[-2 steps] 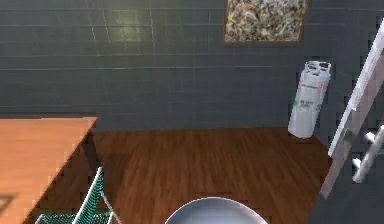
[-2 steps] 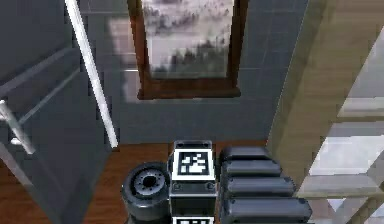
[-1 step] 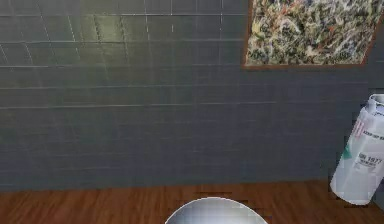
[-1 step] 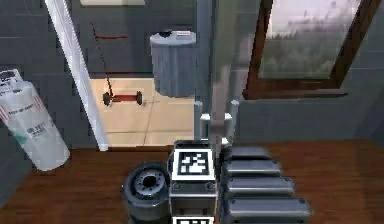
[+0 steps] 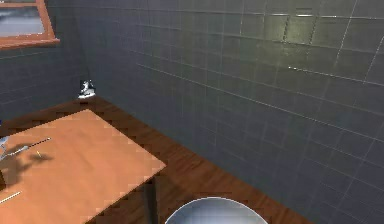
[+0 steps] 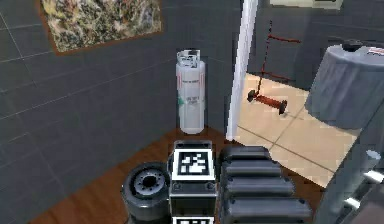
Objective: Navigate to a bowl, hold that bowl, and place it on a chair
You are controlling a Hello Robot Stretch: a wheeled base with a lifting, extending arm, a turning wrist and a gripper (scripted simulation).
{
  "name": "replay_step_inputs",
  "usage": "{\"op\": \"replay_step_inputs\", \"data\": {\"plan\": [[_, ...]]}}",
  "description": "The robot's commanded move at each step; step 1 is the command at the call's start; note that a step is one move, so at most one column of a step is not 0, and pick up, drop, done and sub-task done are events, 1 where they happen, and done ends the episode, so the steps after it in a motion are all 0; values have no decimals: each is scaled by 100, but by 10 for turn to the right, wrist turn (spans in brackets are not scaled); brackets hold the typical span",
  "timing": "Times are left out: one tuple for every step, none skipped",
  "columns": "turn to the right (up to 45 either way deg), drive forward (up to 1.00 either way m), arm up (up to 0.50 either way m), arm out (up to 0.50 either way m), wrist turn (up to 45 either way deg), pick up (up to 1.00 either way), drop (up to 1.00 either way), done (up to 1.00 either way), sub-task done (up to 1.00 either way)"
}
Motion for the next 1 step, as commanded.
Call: {"op": "replay_step_inputs", "data": {"plan": [[-120,0,0,0,0,0,0,0,0]]}}
